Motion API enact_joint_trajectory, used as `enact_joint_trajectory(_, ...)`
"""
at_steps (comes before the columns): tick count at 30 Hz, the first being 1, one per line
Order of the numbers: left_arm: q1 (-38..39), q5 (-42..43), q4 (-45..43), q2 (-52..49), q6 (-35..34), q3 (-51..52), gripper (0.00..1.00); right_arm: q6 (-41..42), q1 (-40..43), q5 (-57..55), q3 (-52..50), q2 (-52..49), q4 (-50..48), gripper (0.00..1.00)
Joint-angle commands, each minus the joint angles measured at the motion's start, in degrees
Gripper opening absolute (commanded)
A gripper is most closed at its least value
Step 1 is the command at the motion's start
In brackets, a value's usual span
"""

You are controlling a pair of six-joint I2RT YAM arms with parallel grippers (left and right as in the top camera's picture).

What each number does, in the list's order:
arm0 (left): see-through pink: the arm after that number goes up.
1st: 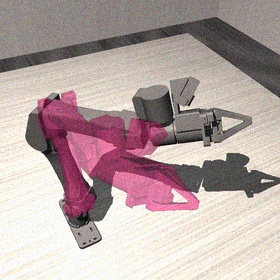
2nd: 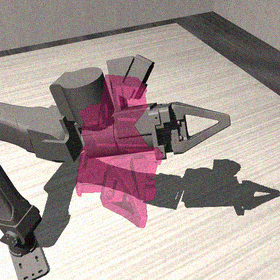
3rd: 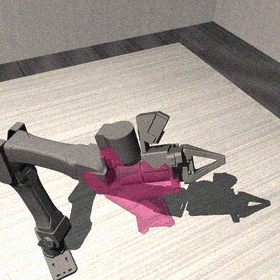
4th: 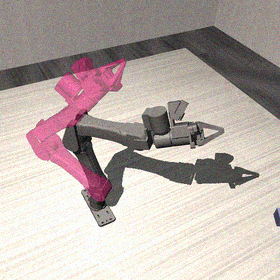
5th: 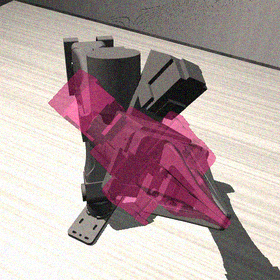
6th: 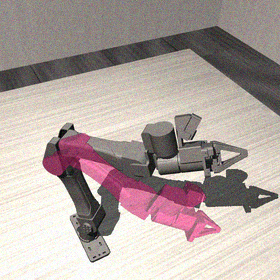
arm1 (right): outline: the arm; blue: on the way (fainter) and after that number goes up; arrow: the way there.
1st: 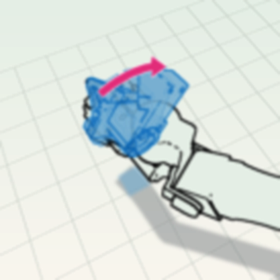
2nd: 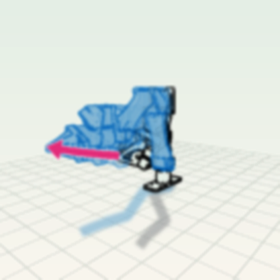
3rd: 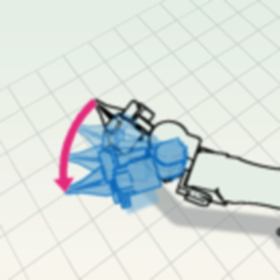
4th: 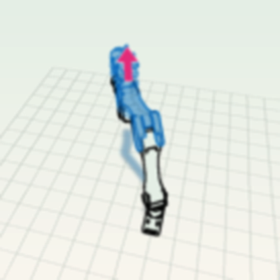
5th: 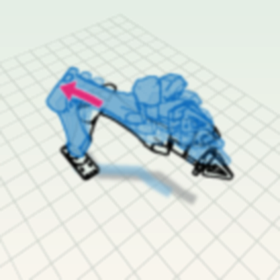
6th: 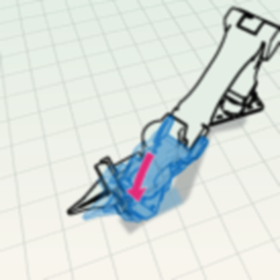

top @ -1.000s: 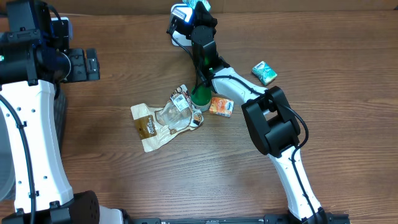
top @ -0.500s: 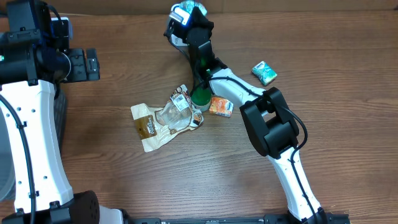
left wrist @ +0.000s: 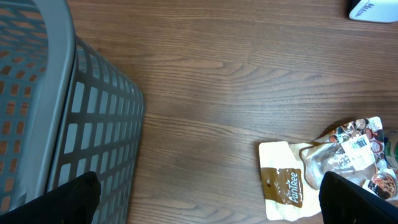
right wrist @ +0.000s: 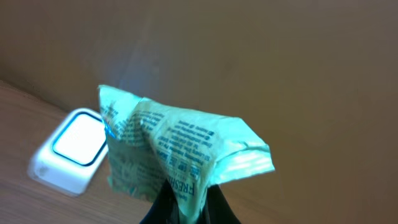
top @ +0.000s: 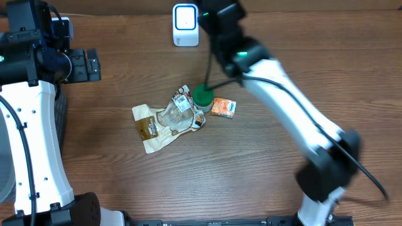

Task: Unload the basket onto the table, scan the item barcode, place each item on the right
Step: 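Carry the wipes pouch right and set it down on the table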

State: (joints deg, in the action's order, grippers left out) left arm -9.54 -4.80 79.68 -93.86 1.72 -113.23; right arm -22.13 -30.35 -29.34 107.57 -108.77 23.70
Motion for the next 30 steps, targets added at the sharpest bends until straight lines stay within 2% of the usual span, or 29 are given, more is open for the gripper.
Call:
enact_joint_trajectory(1,-0.55,-0.11,-0.20,0.50,0.92,-0.39,0.99,27.87,6.29,9.03,1.05,7.72,10.23,0.04)
enact_joint_trajectory(3,-0.55,-0.11,-0.20,0.50,0.92,-0.39,1.00,36.57,12.24,14.49,1.05,10.34,20.33,0.04)
enact_joint_trajectory(5,-0.55,-0.11,-0.20,0.50,0.92,-0.39,1.00,40.22,17.79,18.80,1.05,10.84,26.95,0.04)
enact_joint_trajectory(8,-0.55,-0.11,-0.20,0.50,0.92,-0.39,0.99,41.48,27.02,25.75,-0.17,10.25,34.69,0.04)
enact_joint_trajectory(12,-0.55,-0.11,-0.20,0.50,0.92,-0.39,1.00,41.68,38.91,31.87,-4.92,8.37,39.26,0.04)
enact_joint_trajectory(19,-0.55,-0.11,-0.20,0.50,0.92,-0.39,1.00,41.70,51.10,38.88,-16.55,4.59,35.87,0.04)
enact_joint_trajectory(26,-0.55,-0.11,-0.20,0.50,0.92,-0.39,1.00,41.68,53.79,39.10,-29.38,4.15,24.65,0.04)
enact_joint_trajectory(30,-0.55,-0.11,-0.20,0.50,0.92,-0.39,0.99,41.68,53.79,34.21,-32.89,4.11,21.05,0.04)
